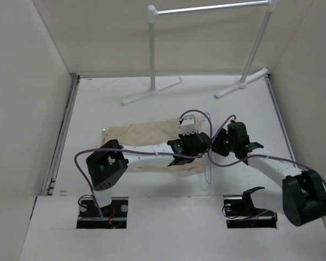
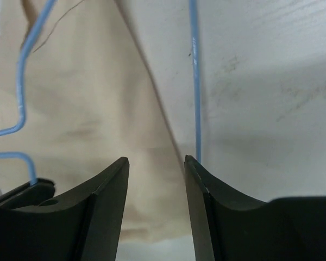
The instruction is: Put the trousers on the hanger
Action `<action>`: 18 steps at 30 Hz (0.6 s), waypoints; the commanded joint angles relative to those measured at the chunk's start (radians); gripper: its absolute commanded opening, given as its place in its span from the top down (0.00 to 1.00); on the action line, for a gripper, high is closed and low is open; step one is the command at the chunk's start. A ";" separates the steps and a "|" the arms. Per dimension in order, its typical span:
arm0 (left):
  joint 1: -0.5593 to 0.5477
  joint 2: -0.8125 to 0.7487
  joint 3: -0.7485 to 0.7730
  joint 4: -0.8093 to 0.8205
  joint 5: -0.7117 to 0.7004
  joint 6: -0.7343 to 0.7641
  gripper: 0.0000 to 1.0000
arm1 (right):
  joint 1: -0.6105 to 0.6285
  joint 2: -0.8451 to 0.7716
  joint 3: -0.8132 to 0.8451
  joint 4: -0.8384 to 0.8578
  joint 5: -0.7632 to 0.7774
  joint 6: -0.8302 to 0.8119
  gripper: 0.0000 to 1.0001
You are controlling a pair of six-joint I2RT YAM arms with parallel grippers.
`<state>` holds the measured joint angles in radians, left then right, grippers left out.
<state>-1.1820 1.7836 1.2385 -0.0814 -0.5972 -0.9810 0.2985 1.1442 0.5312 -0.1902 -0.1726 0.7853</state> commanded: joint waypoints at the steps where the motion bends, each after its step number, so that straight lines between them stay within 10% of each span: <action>1: -0.029 0.029 -0.022 0.084 -0.168 -0.010 1.00 | 0.007 0.092 -0.016 0.202 0.065 0.040 0.47; 18: -0.034 0.069 -0.059 0.123 -0.161 -0.031 1.00 | 0.087 0.205 0.035 0.225 0.113 0.000 0.41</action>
<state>-1.1950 1.8702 1.1839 0.0097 -0.7551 -0.9997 0.3752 1.2896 0.5308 0.0132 -0.0643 0.8013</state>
